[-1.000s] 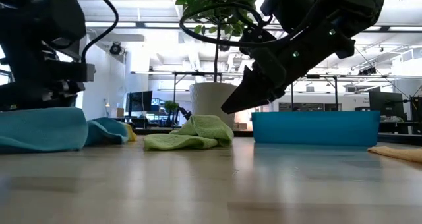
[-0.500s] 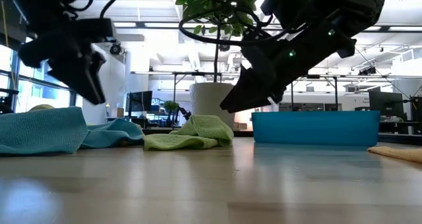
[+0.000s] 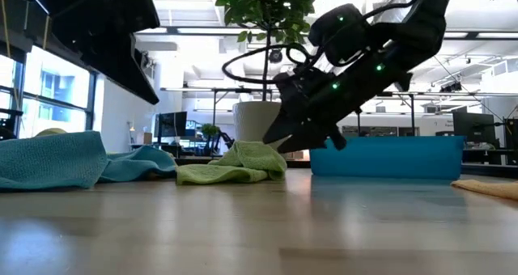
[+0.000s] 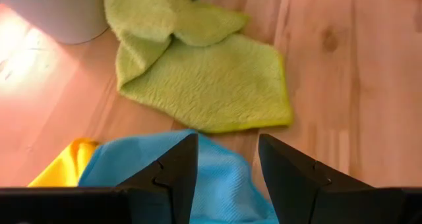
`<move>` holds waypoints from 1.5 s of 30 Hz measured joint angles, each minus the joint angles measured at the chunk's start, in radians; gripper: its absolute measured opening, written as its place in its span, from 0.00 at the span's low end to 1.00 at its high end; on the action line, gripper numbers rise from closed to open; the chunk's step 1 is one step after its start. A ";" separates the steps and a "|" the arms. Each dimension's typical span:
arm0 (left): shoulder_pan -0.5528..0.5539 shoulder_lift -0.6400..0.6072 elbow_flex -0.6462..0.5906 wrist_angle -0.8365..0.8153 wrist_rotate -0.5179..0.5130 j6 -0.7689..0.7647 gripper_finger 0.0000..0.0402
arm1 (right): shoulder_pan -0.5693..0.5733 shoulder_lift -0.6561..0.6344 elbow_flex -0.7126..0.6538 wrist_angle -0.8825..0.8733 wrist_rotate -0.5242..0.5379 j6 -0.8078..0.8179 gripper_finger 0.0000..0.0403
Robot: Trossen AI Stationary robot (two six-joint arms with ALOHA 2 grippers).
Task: Fold microfiber towels
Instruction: Fold the light green towel
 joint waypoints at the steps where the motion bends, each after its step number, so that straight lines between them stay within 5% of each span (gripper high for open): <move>1: 0.000 0.000 0.000 0.008 0.005 0.000 0.38 | -0.005 0.008 0.000 0.017 -0.008 0.000 0.50; 17: 0.000 0.000 0.000 0.020 0.010 0.001 0.38 | -0.015 0.094 0.109 0.042 -0.108 -0.102 0.45; 31: 0.000 0.000 0.001 0.072 0.011 0.002 0.38 | -0.013 0.101 0.123 0.023 -0.096 -0.122 0.02; 45: 0.000 -0.001 0.001 0.127 0.011 0.003 0.38 | 0.032 0.080 0.145 0.116 -0.218 -0.161 0.00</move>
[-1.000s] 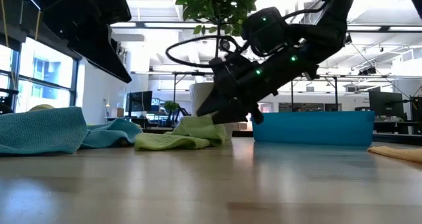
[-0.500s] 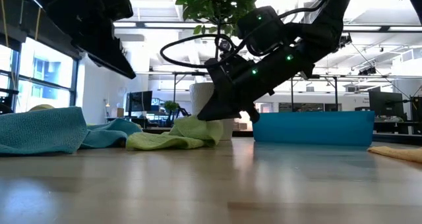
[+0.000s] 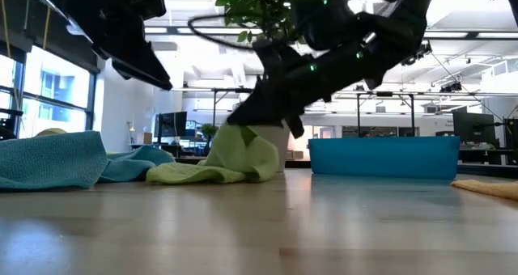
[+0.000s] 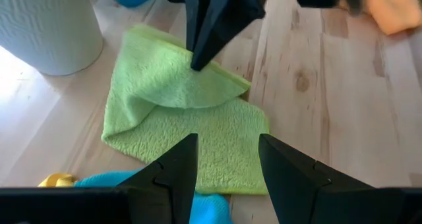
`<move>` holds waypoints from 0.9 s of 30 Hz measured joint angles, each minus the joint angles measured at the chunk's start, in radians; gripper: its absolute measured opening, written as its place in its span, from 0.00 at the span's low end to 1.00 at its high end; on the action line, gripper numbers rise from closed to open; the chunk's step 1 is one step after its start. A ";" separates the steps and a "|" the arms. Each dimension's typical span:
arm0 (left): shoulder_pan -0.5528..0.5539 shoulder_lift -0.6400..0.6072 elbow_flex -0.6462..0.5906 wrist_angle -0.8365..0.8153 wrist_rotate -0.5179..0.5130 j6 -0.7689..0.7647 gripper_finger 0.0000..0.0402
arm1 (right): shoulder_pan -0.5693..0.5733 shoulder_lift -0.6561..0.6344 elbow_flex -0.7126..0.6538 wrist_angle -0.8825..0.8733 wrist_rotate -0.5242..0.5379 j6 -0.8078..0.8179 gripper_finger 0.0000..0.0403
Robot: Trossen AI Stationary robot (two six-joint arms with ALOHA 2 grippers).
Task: Fold microfiber towels
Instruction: Fold the light green towel
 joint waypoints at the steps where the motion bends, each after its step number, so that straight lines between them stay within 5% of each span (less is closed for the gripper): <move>1: 0.000 0.000 0.000 0.004 0.000 0.000 0.38 | 0.002 -0.006 0.008 0.001 -0.001 -0.001 0.00; 13: 0.000 0.000 0.000 0.025 -0.090 -0.023 0.38 | 0.015 -0.028 0.128 -0.008 0.005 -0.131 0.00; 22: 0.000 0.000 0.000 0.097 -0.257 -0.084 0.38 | 0.025 -0.028 0.203 -0.007 0.187 -0.234 0.00; 27: -0.001 0.000 0.000 0.109 -0.262 -0.067 0.38 | 0.034 -0.028 0.233 -0.006 0.240 -0.304 0.00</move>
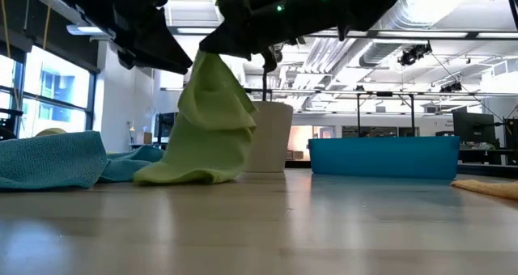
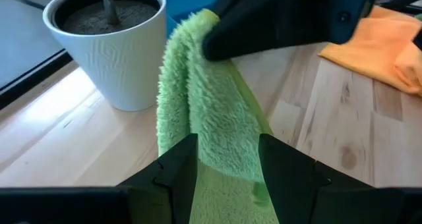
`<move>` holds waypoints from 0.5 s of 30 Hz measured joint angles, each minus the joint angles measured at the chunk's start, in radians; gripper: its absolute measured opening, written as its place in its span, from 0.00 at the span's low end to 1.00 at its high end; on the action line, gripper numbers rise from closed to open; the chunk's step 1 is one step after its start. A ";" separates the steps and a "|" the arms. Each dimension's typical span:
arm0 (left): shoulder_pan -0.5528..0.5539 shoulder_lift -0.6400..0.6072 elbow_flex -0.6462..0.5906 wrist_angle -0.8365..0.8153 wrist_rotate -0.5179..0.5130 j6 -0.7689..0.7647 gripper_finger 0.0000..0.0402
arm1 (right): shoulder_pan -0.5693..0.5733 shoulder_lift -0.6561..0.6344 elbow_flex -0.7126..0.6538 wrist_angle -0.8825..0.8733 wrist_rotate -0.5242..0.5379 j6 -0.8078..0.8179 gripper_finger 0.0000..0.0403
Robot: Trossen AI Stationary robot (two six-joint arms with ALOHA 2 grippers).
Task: Fold microfiber towels
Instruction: Fold the light green towel
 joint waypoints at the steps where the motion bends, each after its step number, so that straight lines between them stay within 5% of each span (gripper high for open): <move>1: 0.000 0.000 0.000 0.000 0.001 0.007 0.38 | 0.001 0.000 0.003 -0.002 0.004 -0.006 0.00; 15: -0.001 0.094 0.000 0.013 0.052 0.065 0.38 | 0.001 0.000 0.017 0.002 0.122 -0.003 0.00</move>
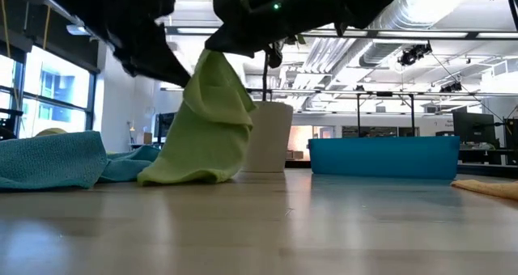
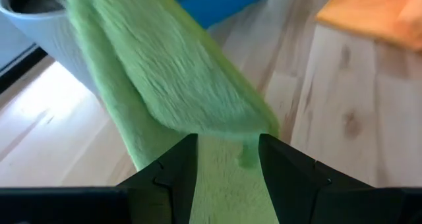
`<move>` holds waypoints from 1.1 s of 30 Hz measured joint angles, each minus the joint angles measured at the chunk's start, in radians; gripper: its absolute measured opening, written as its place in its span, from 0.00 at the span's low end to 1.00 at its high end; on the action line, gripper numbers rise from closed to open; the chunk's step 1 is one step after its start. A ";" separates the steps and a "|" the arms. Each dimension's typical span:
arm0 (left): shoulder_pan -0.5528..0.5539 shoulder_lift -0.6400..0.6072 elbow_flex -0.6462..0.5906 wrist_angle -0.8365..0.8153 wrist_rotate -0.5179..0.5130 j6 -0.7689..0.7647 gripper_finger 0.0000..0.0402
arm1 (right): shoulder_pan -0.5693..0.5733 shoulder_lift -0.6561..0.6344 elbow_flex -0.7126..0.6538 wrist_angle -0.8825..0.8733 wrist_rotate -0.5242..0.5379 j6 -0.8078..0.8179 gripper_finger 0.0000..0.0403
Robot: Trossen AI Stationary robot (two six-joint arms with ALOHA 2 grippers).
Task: Fold microfiber towels
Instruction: Fold the light green towel
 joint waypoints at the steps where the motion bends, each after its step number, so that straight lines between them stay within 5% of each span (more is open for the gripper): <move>1: -0.002 0.020 0.000 0.007 -0.001 0.011 0.38 | 0.000 0.000 0.000 0.000 0.007 0.000 0.00; 10: -0.039 0.148 0.000 0.175 -0.031 0.154 0.38 | 0.000 0.000 0.000 -0.003 0.032 -0.007 0.00; 17: -0.060 0.136 0.000 0.183 -0.101 0.160 0.38 | -0.001 0.000 0.000 -0.020 0.041 -0.007 0.00; 33: -0.029 0.167 0.000 0.192 -0.128 0.008 0.38 | -0.002 0.000 0.000 -0.019 0.059 -0.003 0.00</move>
